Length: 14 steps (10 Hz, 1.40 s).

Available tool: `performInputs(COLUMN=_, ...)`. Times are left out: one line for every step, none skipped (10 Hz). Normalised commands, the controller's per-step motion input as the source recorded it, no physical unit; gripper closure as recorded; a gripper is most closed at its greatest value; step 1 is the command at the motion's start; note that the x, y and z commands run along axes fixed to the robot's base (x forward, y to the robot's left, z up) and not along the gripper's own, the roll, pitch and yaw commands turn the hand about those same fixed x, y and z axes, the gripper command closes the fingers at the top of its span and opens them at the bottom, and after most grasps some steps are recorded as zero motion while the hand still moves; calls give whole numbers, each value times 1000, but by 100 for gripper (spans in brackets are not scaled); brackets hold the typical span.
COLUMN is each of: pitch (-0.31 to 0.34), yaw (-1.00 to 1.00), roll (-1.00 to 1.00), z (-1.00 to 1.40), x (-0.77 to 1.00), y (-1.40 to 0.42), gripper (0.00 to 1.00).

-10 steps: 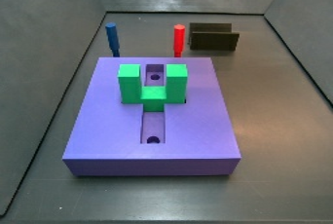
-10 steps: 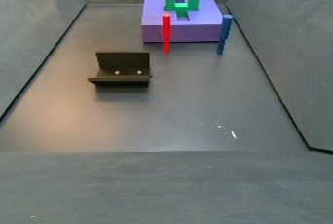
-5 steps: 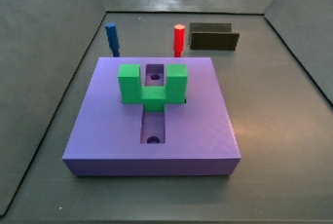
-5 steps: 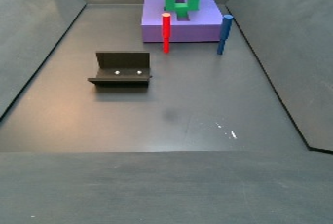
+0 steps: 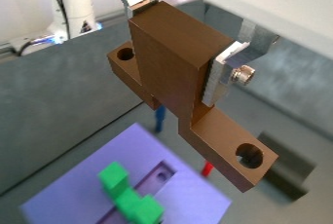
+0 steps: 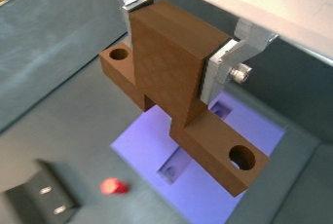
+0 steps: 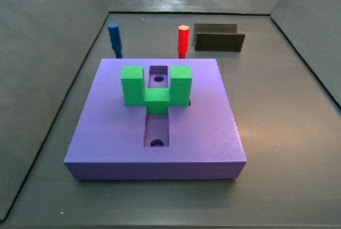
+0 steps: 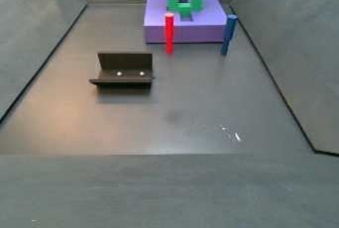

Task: Pick up the brown object. Move up. Place the brown object on the fixture. Regrasp the brown object. Move to above the board. Insert the brown object.
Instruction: Move to above the board, then insert the brown object.

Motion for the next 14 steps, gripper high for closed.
performInputs(pitch=10, yaw=-23, roll=-452, z=1, x=-54, y=-3, gripper=100)
performInputs(pitch=0, yaw=-15, roll=-263, z=6, x=-34, y=-2, gripper=100)
performInputs(pitch=-3, yaw=-106, roll=-150, z=-180, x=37, y=0, gripper=100)
performInputs(pitch=-9, yaw=-109, roll=-174, z=-203, x=66, y=0, gripper=100)
performInputs(pitch=-63, yaw=-291, roll=-247, z=-211, x=137, y=0, gripper=100)
performInputs(pitch=-81, yaw=-446, roll=-253, z=-163, x=137, y=0, gripper=100)
performInputs(pitch=-97, yaw=-569, roll=-280, z=-160, x=140, y=0, gripper=100)
performInputs(pitch=-106, yaw=-626, roll=-276, z=-169, x=100, y=0, gripper=100)
performInputs(pitch=-111, yaw=-649, roll=-279, z=-174, x=91, y=0, gripper=100)
performInputs(pitch=-101, yaw=-697, roll=-249, z=-217, x=89, y=-34, gripper=100)
performInputs(pitch=-86, yaw=-743, roll=-206, z=-234, x=91, y=-54, gripper=100)
performInputs(pitch=-99, yaw=-837, roll=-159, z=-203, x=0, y=-89, gripper=100)
performInputs(pitch=-107, yaw=-931, roll=-100, z=-254, x=0, y=-129, gripper=100)
performInputs(pitch=-83, yaw=-954, roll=-86, z=-277, x=0, y=-106, gripper=100)
